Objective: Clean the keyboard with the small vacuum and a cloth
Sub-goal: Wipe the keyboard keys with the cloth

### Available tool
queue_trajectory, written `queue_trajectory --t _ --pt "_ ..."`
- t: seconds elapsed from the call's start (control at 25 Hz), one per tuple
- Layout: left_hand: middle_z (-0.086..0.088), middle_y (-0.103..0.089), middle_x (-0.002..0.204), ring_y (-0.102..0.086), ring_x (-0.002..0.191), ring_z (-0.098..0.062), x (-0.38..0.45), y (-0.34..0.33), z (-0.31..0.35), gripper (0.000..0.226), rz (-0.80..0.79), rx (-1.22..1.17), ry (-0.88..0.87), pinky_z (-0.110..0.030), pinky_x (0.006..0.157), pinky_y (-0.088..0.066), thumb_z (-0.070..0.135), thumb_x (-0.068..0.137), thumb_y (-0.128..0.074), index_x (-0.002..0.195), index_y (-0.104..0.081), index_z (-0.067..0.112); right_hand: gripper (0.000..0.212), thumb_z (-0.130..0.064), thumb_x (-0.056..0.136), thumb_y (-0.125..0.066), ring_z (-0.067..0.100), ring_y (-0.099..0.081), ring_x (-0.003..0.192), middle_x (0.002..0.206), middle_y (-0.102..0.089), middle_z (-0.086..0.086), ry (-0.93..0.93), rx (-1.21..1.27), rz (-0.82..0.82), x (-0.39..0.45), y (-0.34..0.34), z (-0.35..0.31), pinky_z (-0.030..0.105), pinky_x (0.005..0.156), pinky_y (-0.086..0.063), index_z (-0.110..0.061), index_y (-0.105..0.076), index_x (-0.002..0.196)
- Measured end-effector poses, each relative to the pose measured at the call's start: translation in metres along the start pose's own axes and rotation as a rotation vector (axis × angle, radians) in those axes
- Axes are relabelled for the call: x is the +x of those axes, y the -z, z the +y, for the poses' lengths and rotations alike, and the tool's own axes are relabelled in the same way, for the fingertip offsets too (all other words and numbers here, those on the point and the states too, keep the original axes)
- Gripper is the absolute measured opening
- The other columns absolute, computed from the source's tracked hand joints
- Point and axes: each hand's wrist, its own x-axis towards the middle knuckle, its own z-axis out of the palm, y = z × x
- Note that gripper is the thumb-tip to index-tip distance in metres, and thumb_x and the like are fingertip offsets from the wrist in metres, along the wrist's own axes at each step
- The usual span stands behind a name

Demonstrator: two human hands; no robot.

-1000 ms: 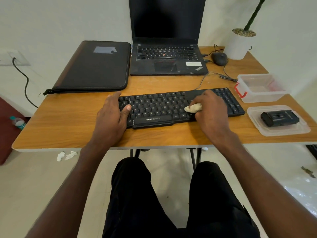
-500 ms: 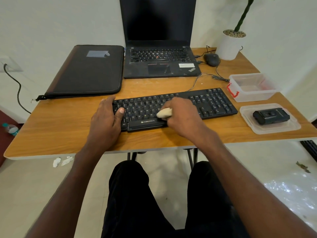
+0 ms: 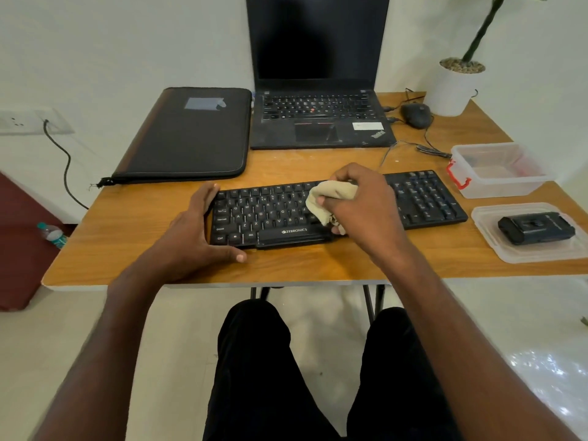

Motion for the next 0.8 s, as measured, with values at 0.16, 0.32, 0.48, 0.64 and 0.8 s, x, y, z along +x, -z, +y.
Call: queue_trajectory --t 0.16,0.32,0.48,0.64,0.8 --pt "0.006 -0.023 0.171 -0.032 0.153 -0.026 0.001 0.003 -0.003 0.159 -0.001 -0.049 -0.005 -0.057 0.124 -0.035 0.075 0.031 -0.098 0.158 -0.004 0.057 0.024 -0.022 0.078 -0.088 0.010 -0.067 0.094 0.105 -0.071 -0.008 0.091 -0.007 -0.200 -0.006 -0.051 -0.019 0.030 0.071 -0.061 -0.027 -0.074 0.098" --pt "0.013 -0.030 0.170 -0.031 0.156 -0.023 0.001 0.002 -0.006 0.161 0.047 -0.056 -0.059 -0.055 0.127 -0.031 0.078 0.031 -0.096 0.161 -0.006 0.049 0.035 -0.018 0.076 -0.089 0.013 -0.064 0.105 0.111 -0.073 -0.005 0.227 -0.205 -0.413 -0.011 -0.094 -0.040 0.037 0.088 -0.058 -0.026 -0.078 0.109" --pt "0.013 -0.033 0.169 -0.033 0.156 -0.023 0.002 -0.002 -0.008 0.158 0.061 -0.047 -0.105 -0.057 0.126 -0.032 0.082 0.031 -0.094 0.161 -0.011 0.045 0.038 -0.006 0.076 -0.083 0.017 -0.061 0.108 0.110 -0.071 -0.004 0.455 -0.605 -0.523 -0.008 -0.097 -0.043 0.034 0.090 -0.052 -0.028 -0.079 0.107" --pt "0.013 -0.037 0.166 -0.041 0.151 -0.022 -0.002 0.001 -0.008 0.155 0.073 -0.038 -0.134 -0.056 0.124 -0.034 0.084 0.037 -0.092 0.162 -0.011 0.042 0.037 -0.002 0.079 -0.074 0.019 -0.064 0.104 0.107 -0.074 -0.002 0.516 -0.621 -0.528 -0.007 -0.104 -0.059 0.038 0.088 -0.054 -0.026 -0.079 0.107" --pt "0.009 -0.037 0.167 -0.040 0.150 -0.023 -0.004 0.001 -0.005 0.155 0.070 0.007 -0.151 -0.056 0.124 -0.033 0.083 0.037 -0.090 0.163 -0.012 0.036 0.033 -0.011 0.082 -0.080 0.017 -0.063 0.107 0.108 -0.074 -0.001 0.460 -0.664 -0.594 -0.006 -0.107 -0.058 0.035 0.086 -0.053 -0.025 -0.079 0.111"
